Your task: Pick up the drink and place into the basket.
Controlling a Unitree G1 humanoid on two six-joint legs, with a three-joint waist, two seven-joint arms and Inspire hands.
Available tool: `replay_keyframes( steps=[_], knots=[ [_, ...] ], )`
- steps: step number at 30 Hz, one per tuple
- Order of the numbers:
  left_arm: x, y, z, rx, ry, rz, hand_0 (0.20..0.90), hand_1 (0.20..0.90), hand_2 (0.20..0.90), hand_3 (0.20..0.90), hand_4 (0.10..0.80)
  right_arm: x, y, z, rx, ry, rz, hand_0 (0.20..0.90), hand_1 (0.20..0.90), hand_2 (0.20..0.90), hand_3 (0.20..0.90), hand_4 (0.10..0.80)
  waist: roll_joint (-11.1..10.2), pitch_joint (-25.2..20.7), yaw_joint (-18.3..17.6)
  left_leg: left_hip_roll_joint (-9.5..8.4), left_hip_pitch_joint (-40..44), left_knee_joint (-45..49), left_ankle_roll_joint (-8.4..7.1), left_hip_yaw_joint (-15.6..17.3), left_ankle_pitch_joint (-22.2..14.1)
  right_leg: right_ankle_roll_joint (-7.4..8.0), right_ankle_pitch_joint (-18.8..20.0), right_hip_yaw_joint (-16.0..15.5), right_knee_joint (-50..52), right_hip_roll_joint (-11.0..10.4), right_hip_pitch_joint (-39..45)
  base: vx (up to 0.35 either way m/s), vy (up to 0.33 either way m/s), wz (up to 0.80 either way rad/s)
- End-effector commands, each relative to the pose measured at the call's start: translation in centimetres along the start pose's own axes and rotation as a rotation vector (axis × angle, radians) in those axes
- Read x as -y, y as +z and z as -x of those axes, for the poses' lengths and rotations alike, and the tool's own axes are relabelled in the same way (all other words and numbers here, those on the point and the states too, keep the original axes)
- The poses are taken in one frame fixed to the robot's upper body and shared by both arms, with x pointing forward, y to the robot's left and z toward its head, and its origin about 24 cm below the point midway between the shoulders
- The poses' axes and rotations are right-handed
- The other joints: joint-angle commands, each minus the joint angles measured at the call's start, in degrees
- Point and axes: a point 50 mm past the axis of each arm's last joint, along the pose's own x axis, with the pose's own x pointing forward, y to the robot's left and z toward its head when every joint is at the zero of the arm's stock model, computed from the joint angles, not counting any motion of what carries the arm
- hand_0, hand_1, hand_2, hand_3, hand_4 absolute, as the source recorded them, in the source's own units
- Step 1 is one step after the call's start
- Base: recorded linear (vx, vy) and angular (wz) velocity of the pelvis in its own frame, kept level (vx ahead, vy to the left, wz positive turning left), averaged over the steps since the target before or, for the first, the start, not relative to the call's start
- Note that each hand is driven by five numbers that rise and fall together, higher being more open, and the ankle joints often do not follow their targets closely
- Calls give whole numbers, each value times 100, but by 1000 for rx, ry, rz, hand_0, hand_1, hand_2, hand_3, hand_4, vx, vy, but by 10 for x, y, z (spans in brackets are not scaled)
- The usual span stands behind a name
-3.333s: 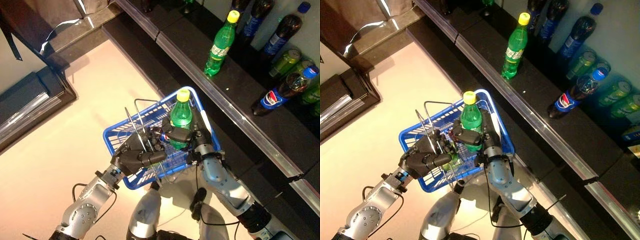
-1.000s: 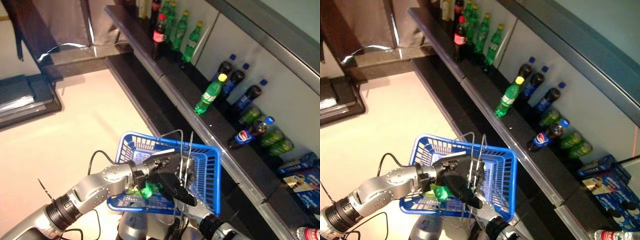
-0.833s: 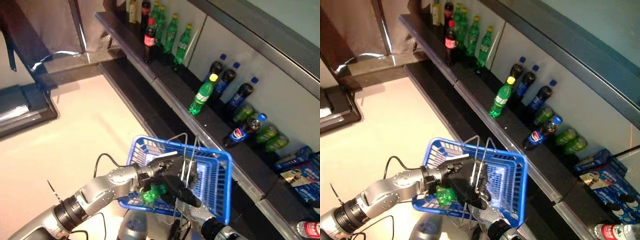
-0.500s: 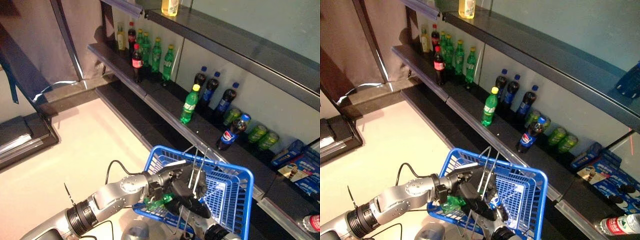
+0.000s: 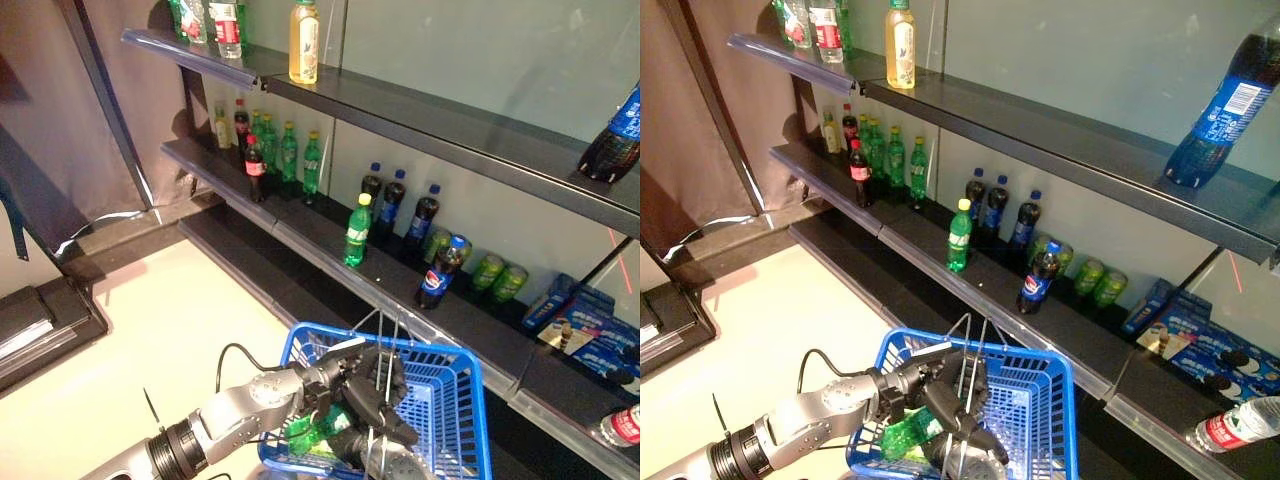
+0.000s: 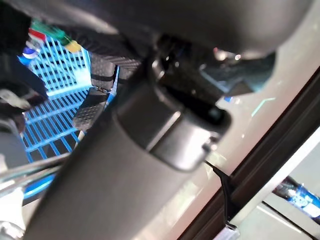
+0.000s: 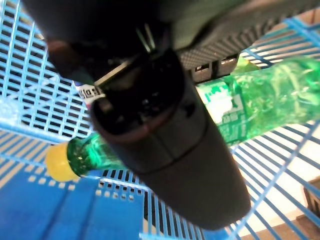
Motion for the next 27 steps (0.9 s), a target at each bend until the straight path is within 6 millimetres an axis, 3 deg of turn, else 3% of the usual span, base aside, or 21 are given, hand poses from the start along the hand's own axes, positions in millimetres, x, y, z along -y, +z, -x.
replay_keyframes(
  steps=[1, 15, 20, 27],
  knots=[
    [68, 182, 27, 1074, -340, -72, 300, 300, 300, 200, 100, -10, -29, 4, -62, 19, -28, 900, 900, 900, 900, 800, 38, -807, -130, 247, -497, 183, 53, -91, 683, 78, 400, -229, -281, -126, 400, 8, 10, -9],
    [53, 176, 32, 1128, -234, -79, 300, 300, 300, 200, 100, -21, -8, 16, 47, 99, -12, 900, 900, 900, 900, 800, 74, -727, -337, 220, -491, 207, 101, -28, 689, 71, 415, -170, -177, -163, 299, 0, 10, -7],
    [43, 170, 40, 1159, -190, -89, 300, 300, 300, 200, 100, -39, 13, 32, 143, 233, -16, 900, 900, 900, 900, 800, 88, -630, -414, 179, -515, 219, 120, -11, 678, 69, 399, -133, -118, -155, 233, -17, 9, -5],
    [25, 158, 54, 1189, -115, -82, 300, 300, 300, 200, 100, -49, 43, 58, 252, 397, 9, 900, 900, 900, 900, 800, 79, -619, -511, 142, -467, 215, 142, 25, 692, 59, 412, -91, -131, -142, 262, 14, 5, -3]
  ],
)
